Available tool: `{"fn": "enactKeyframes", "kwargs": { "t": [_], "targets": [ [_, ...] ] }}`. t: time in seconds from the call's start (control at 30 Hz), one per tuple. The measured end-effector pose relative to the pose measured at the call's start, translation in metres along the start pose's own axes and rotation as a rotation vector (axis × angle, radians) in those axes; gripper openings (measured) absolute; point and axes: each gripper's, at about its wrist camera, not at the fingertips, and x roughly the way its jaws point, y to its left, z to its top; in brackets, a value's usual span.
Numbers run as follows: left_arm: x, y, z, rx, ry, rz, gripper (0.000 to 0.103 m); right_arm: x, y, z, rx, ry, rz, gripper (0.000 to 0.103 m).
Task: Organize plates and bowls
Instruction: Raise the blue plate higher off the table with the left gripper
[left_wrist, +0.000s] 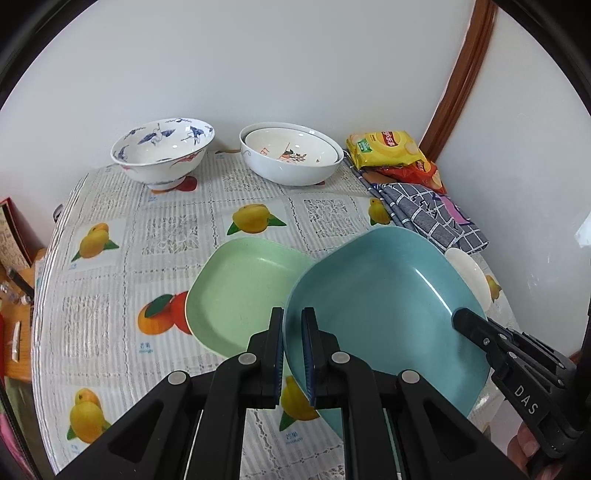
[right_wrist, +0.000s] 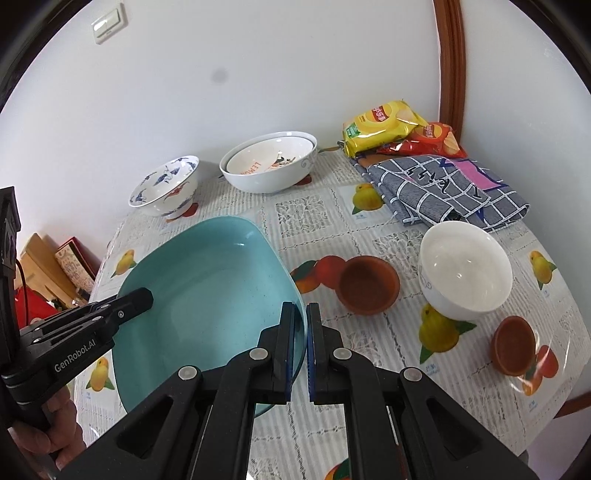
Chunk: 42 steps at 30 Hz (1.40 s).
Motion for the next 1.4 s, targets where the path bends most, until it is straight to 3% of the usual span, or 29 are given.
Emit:
{"fn": "enactKeyframes", "kwargs": {
  "t": [0.33,0.9,1.4],
  "targets": [
    [-0.01,-0.006,-0.019,-0.03,-0.009,0.026,0.009,-0.014,-0.002,-0.009,-0.041,-0.019,0.014,0.006],
    [-0.012,-0.039,-0.026,0.0,0.006,0.052,0.009,-0.019,-0.036,-0.016,0.003,-0.027,0.059,0.006],
    [-0.01,-0.045,-0.026,0.005,0.012,0.066,0.009,-0.018,-0.046,-0.016,0.017,-0.026,0.074,0.006]
  ]
}}
